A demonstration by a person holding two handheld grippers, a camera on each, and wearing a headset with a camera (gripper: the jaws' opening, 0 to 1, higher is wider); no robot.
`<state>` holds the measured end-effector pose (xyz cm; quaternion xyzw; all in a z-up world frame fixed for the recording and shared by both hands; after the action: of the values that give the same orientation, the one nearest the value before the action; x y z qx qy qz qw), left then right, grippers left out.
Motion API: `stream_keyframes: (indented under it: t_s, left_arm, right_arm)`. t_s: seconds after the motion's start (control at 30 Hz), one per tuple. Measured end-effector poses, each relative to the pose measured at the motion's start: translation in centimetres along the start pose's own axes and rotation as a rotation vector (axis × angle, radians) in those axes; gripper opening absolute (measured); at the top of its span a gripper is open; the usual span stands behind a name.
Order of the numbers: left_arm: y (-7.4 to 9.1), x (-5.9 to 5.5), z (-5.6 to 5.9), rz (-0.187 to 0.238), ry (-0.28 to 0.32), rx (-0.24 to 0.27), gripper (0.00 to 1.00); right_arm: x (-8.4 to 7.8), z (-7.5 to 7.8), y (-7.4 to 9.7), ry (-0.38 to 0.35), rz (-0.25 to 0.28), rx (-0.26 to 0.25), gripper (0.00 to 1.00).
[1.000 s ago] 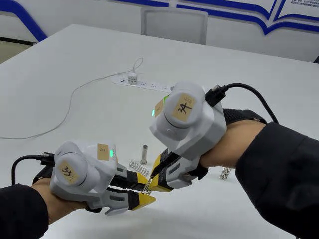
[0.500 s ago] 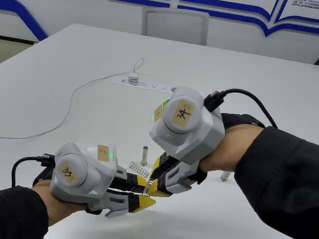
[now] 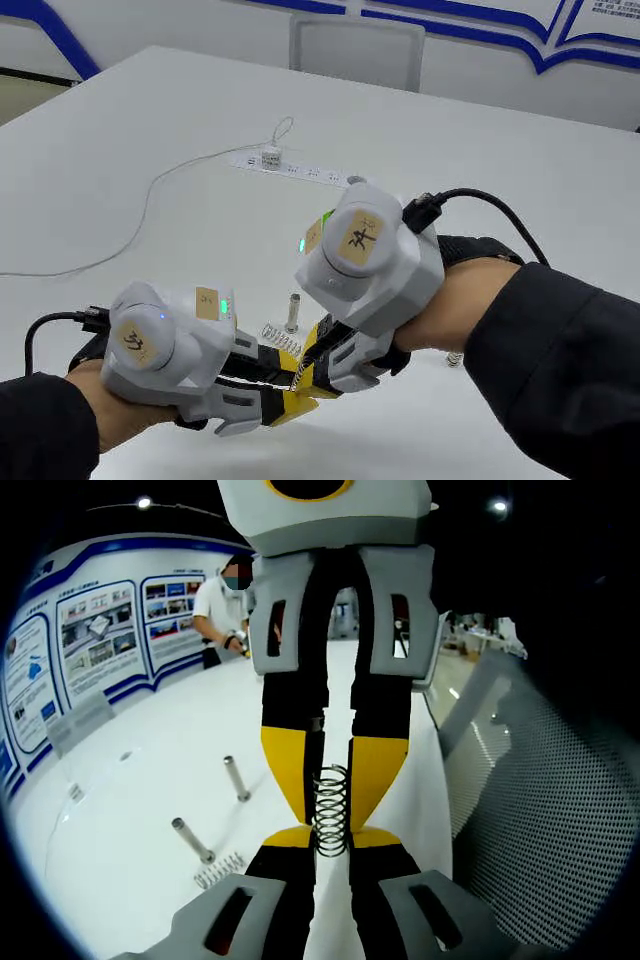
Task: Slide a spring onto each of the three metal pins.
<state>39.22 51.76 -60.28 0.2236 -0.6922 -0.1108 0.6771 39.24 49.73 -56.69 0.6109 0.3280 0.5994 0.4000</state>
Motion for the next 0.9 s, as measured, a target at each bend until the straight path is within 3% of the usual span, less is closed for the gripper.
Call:
stream_keyframes:
  t_s: [0.17, 0.47, 0.9]
  left_arm:
    - [0.2, -0.6, -0.4, -0.014, 0.027, 0.021, 0.19]
    - [1.3, -1.2, -1.6, -0.001, 0.073, 0.078, 0.28]
    - [2.9, -2.1, -2.6, 0.015, 0.141, 0.155, 0.41]
  right_arm:
    - [-0.3, 0.5, 0.4, -0.016, 0.001, -0.013, 0.12]
    - [-1.5, 1.9, 1.7, -0.056, -0.007, -0.045, 0.12]
    - [-4.0, 5.7, 5.1, -0.137, -0.017, -0.149, 0.12]
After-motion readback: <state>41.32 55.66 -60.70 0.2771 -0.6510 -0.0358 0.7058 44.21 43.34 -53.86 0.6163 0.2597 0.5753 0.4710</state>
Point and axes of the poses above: the centre of the closed fingertips' face, and the gripper's own axes: y roughly backward along the fingers, z roughly to its right, x roughly out of its top, the point moved 4 cm from there along y, roughly backward along the fingers
